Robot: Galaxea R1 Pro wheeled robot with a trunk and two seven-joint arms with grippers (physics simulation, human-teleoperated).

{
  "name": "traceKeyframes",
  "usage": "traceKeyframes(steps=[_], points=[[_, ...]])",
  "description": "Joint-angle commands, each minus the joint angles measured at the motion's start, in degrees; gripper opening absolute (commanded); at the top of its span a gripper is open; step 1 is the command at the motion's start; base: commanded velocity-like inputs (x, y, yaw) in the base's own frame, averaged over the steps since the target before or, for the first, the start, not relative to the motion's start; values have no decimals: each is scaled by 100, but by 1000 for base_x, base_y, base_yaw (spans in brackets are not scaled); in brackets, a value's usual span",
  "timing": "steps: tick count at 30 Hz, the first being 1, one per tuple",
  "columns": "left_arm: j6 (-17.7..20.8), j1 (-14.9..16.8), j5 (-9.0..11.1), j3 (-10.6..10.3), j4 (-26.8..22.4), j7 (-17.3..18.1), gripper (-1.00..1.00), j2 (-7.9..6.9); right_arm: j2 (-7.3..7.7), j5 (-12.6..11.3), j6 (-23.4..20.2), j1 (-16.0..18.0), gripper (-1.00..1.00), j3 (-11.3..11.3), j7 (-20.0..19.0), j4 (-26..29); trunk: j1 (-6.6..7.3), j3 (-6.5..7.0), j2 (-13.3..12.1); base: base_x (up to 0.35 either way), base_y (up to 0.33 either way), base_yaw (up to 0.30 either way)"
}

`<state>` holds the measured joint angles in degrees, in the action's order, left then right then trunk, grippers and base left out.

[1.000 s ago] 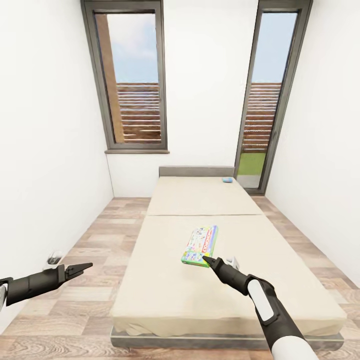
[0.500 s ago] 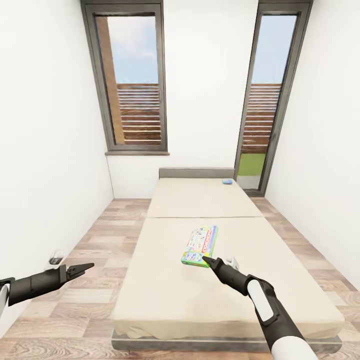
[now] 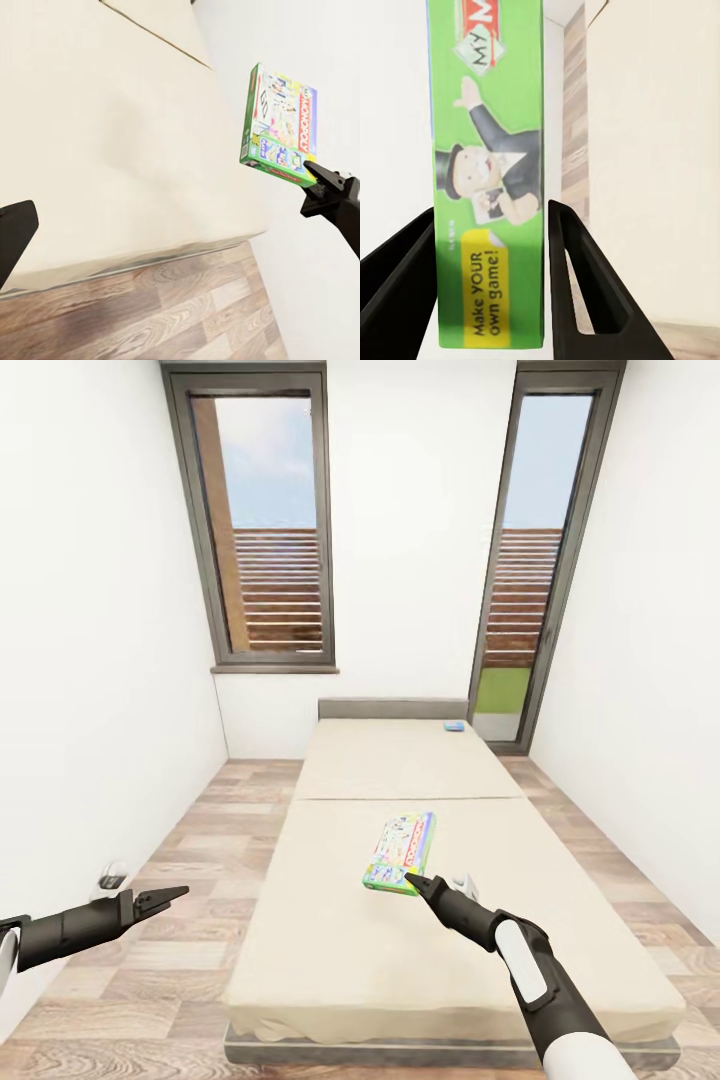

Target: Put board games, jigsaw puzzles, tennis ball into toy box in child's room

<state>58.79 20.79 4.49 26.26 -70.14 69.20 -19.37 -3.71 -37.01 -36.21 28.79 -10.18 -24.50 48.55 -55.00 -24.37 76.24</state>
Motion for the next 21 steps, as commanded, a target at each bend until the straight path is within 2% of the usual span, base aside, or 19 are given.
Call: traceKeyframes(steps=[1, 21], points=[[45, 4, 17, 2, -1, 5, 100, 1, -7, -7, -44, 4, -100, -28, -11, 3, 23, 12, -38, 0, 0, 0], [45, 4, 10, 2, 1, -11, 100, 38, -8, 1, -44, 7, -100, -28, -4, -5, 462, 371, -840, 0, 0, 0]])
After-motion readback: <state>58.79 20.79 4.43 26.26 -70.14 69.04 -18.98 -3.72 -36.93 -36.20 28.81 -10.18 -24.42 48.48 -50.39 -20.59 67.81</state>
